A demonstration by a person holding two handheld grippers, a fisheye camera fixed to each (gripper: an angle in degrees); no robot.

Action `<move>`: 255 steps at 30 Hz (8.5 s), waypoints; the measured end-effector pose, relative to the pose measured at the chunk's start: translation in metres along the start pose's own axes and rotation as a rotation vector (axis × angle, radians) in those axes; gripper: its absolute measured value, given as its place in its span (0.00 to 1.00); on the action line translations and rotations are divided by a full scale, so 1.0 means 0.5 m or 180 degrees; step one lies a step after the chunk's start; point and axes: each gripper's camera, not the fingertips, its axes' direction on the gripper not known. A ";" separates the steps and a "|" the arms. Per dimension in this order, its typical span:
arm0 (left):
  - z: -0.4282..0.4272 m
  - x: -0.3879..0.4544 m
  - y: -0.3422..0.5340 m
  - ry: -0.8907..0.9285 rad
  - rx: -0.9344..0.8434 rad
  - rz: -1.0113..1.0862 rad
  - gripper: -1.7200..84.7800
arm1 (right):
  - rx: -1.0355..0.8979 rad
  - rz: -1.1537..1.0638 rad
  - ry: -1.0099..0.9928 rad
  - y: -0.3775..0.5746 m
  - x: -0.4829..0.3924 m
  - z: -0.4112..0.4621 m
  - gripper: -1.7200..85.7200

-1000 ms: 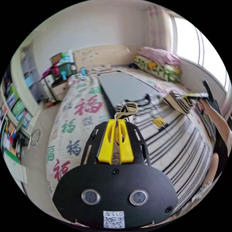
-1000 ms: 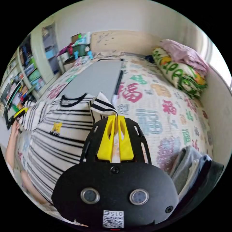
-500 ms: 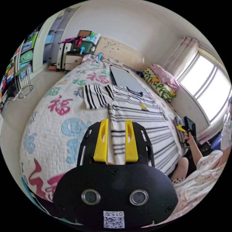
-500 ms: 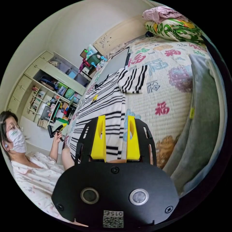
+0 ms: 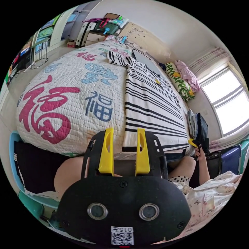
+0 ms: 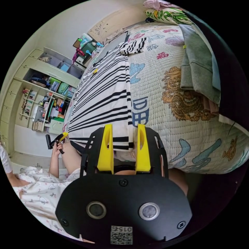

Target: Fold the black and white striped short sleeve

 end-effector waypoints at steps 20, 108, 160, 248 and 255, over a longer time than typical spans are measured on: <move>-0.142 0.002 0.064 0.0011 0.0088 0.0043 0.02 | -0.0110 -0.0322 0.0662 -0.004 0.086 0.056 0.02; 0.032 -0.106 0.149 -0.0959 -0.0229 0.0491 0.02 | 0.0143 -0.0559 0.1851 -0.228 0.586 0.437 0.02; 0.293 -0.599 0.090 -0.0812 0.0292 0.0255 0.01 | 0.0502 0.0045 0.1307 0.015 -0.048 0.112 0.02; 1.089 0.084 -0.572 0.0095 -0.0609 0.3531 0.10 | 0.0695 -0.0823 -0.0203 -0.542 -0.129 0.064 0.03; 0.778 0.026 -0.759 0.0807 -0.0484 0.2751 0.10 | 0.1077 -0.0584 -0.1425 -0.604 0.115 0.000 0.09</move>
